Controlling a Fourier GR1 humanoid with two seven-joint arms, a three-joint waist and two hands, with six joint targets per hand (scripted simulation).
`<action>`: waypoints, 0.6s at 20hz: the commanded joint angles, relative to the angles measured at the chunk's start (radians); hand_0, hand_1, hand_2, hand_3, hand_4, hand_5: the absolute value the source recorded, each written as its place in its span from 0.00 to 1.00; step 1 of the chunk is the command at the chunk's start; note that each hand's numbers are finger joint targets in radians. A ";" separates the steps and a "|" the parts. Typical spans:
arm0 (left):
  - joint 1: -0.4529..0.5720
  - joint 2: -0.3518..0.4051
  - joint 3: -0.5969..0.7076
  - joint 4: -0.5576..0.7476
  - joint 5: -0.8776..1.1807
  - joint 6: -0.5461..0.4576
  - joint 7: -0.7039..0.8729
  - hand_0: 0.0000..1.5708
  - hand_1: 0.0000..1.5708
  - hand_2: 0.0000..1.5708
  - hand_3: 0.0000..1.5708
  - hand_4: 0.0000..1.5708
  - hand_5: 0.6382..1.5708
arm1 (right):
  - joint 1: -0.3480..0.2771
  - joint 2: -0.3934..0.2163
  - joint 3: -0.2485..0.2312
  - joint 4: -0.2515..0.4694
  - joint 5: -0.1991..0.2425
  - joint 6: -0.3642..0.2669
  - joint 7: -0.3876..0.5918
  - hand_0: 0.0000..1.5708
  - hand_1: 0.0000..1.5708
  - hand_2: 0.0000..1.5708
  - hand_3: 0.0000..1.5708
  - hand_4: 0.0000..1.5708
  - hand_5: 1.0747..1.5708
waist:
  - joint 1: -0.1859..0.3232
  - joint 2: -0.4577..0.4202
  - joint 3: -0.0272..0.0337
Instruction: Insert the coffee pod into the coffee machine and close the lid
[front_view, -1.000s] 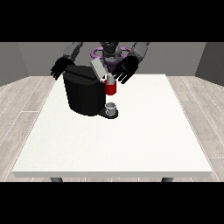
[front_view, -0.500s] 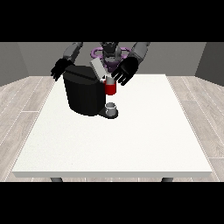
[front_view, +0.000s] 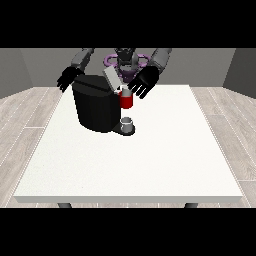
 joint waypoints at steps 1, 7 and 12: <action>-0.033 0.004 -0.007 -0.014 -0.025 0.044 -0.004 0.68 0.68 0.71 0.61 0.23 1.00 | -0.011 0.028 0.016 0.025 0.029 -0.023 -0.084 0.00 0.00 0.00 0.00 0.28 1.00 | 0.002 0.063 -0.0010; -0.017 -0.007 -0.067 -0.012 -0.059 -0.049 -0.033 0.00 0.00 0.00 0.00 0.00 1.00 | -0.061 0.005 -0.023 0.049 -0.002 -0.021 -0.021 0.00 0.00 0.00 0.00 0.26 1.00 | 0.036 0.025 -0.0009; -0.038 0.037 -0.051 0.013 -0.067 -0.089 -0.007 0.00 0.00 0.00 0.00 0.00 1.00 | 0.002 0.039 0.026 0.033 0.037 -0.044 -0.028 0.00 0.00 0.00 0.00 0.26 1.00 | 0.004 -0.003 -0.0011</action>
